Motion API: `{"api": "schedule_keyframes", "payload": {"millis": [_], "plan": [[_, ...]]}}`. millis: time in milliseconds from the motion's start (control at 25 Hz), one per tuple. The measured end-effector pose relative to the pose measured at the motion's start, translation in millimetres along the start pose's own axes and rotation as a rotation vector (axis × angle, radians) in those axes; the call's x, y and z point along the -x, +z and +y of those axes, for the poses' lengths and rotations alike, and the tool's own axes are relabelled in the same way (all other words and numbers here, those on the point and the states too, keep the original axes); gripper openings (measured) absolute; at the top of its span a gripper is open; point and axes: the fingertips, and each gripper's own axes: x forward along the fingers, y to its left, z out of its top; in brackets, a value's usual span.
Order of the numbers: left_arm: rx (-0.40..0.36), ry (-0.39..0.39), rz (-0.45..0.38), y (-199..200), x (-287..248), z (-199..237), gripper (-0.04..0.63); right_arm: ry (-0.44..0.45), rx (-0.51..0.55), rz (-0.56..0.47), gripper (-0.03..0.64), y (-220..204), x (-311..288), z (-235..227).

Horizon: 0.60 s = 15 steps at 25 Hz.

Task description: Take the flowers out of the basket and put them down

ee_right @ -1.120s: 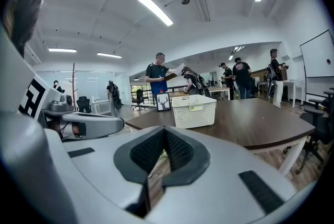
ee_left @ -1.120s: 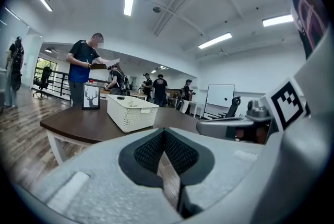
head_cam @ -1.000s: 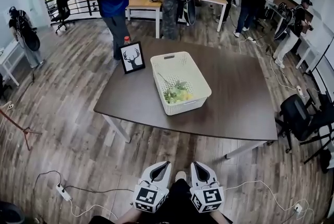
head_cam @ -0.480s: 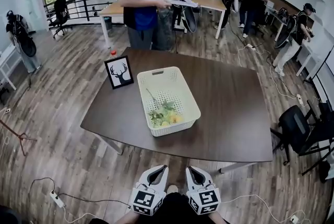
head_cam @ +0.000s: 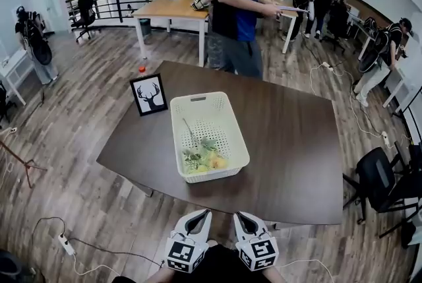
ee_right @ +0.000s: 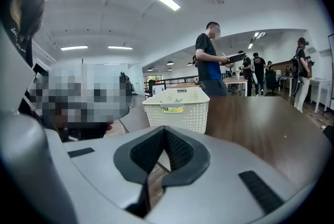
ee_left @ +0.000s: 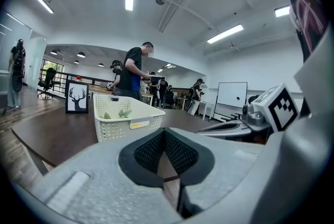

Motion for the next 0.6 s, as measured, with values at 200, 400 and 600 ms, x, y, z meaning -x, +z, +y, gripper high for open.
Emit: {"api": "schedule_keyframes", "payload": {"millis": [200, 400, 600], "plan": [[0.008, 0.020, 0.011, -3.1, -8.4, 1.2, 0.002, 0.011, -0.016, 0.011, 0.005, -5.2, -3.5, -6.8], [-0.006, 0.028, 0.003, 1.0, -13.0, 7.9, 0.002, 0.020, -0.016, 0.001, 0.005, -0.3, -10.8, -6.5], [0.008, 0.037, -0.005, 2.2, -12.5, 14.1, 0.002, 0.039, -0.004, 0.028, 0.005, -3.4, -19.0, 2.7]]}}
